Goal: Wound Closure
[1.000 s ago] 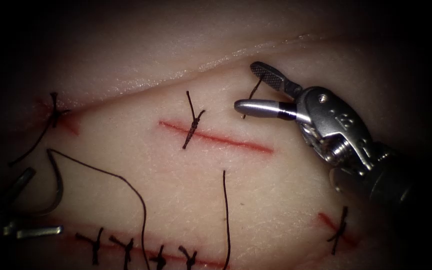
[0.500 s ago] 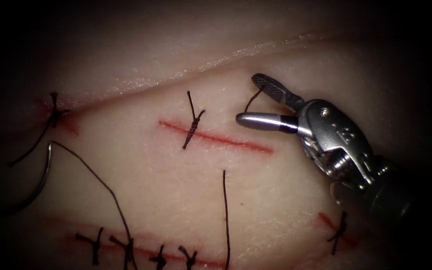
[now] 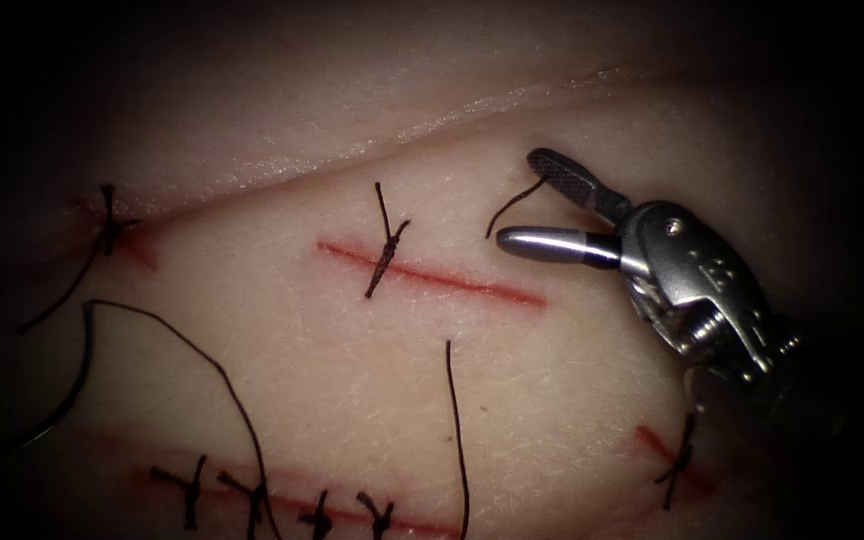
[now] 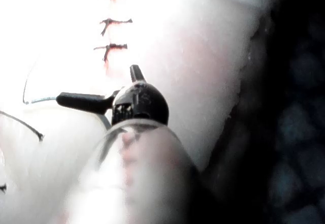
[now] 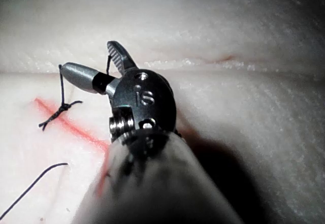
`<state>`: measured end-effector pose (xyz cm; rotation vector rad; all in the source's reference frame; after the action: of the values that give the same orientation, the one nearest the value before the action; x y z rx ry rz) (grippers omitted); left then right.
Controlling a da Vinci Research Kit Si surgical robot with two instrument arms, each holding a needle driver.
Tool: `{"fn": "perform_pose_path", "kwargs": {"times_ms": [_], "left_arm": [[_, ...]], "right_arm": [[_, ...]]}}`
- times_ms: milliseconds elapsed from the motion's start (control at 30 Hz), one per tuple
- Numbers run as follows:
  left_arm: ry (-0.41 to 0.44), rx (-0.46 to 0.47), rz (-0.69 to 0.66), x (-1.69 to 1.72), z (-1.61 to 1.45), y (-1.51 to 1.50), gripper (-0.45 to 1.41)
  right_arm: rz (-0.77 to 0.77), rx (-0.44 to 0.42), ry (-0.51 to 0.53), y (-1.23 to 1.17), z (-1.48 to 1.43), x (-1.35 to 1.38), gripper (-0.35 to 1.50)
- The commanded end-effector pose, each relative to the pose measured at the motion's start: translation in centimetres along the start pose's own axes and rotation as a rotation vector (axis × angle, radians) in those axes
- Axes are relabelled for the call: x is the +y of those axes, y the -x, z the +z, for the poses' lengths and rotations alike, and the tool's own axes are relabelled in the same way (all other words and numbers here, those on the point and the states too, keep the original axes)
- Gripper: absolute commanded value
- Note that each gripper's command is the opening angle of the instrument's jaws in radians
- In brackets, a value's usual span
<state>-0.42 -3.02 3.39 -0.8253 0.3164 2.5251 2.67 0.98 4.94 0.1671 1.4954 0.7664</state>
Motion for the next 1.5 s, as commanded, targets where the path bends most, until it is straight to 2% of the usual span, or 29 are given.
{"fn": "perform_pose_path", "kwargs": {"times_ms": [33, 100, 167, 200, 333, 500, 633, 733, 1100, 1500], "left_arm": [[0.014, 0.002, 0.029, 0.14, 0.08, -0.06, 1.21], [0.021, 0.009, 0.086, 0.23, 0.24, -0.26, 1.18], [0.062, 0.018, 0.182, 0.35, 0.58, -0.51, 1.16], [0.062, 0.018, 0.182, 0.35, 0.58, -0.51, 1.16], [0.099, -0.031, 0.286, 0.49, 1.12, -0.64, 1.16], [0.167, -0.087, 0.392, 0.62, 1.67, -0.55, 1.18], [0.169, -0.092, 0.492, 0.58, 2.00, -0.41, 1.15], [0.184, -0.153, 0.534, 0.55, 2.20, -0.25, 1.15], [0.300, -0.252, 0.628, 0.60, 2.56, 0.27, 1.13], [0.309, -0.310, 0.665, 0.36, 2.72, 0.73, 1.06]], "right_arm": [[0.007, -0.009, 0.014, -0.01, 0.02, 0.02, 1.48], [0.012, -0.012, 0.003, -0.07, -0.08, 0.02, 1.48], [0.022, -0.017, -0.009, -0.18, -0.19, 0.04, 1.48], [0.022, -0.017, -0.009, -0.18, -0.19, 0.04, 1.48], [0.030, -0.030, -0.002, -0.28, -0.29, 0.08, 1.48], [0.034, -0.045, 0.001, -0.29, -0.38, 0.08, 1.48], [0.028, -0.056, -0.005, -0.26, -0.40, 0.00, 1.48], [0.011, -0.070, -0.009, -0.25, -0.39, -0.07, 1.48], [-0.074, -0.088, -0.015, -0.25, -0.37, -0.14, 1.48], [-0.097, -0.117, -0.021, -0.12, -0.32, -0.22, 1.46]]}}
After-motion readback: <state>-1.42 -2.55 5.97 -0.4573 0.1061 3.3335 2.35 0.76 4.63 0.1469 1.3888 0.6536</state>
